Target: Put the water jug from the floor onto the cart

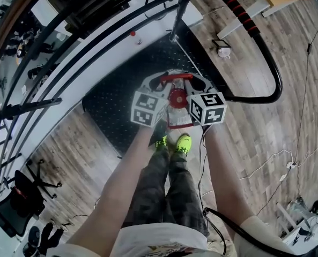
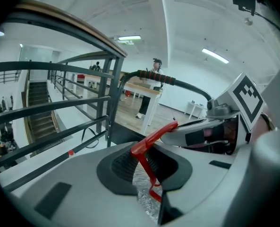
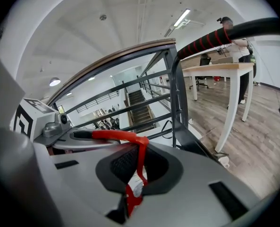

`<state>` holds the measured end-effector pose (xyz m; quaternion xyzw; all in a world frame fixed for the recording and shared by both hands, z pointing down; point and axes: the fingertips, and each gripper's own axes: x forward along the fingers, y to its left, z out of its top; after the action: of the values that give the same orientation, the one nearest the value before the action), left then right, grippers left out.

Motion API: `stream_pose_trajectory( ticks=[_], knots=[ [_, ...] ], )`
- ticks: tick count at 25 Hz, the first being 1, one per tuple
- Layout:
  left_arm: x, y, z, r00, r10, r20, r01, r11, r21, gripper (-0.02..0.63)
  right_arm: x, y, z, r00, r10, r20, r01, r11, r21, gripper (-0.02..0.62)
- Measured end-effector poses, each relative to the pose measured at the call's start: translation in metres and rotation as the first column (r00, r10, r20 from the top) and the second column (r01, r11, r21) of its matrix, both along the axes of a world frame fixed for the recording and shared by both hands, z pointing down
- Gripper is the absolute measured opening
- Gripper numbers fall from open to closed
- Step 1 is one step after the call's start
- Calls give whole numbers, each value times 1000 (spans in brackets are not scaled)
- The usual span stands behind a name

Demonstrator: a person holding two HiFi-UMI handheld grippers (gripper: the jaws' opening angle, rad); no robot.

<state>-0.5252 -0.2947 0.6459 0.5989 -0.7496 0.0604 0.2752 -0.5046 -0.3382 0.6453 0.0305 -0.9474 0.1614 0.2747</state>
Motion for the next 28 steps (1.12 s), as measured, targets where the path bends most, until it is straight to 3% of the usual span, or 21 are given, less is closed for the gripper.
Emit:
stream_pose_trajectory(
  ticks=[7, 15, 21, 23, 25, 28],
  knots=[
    [1, 2, 4, 999, 5, -35, -5, 1000, 0, 35, -1, 1, 4, 1000, 4, -5, -4, 1000, -4, 21],
    [9, 13, 3, 999, 19, -27, -20, 1000, -22, 57, 3, 8, 2, 1000, -19, -15, 19, 1000, -7, 25],
    [11, 17, 10, 998, 5, -57, -6, 1000, -7, 129, 1, 4, 5, 1000, 7, -7, -7, 1000, -24, 26],
    [11, 22, 11, 998, -3, -55, 2, 1000, -10, 135, 1, 0, 5, 1000, 25, -9, -25, 999, -22, 43],
    [9, 25, 11, 999, -14, -52, 13, 1000, -12, 139, 1, -2, 6, 1000, 25, -17, -26, 999, -30, 108],
    [7, 28, 13, 998, -19, -57, 18, 1000, -12, 143, 4, -1, 8, 999, 27, -25, -28, 999, -32, 114]
  ],
)
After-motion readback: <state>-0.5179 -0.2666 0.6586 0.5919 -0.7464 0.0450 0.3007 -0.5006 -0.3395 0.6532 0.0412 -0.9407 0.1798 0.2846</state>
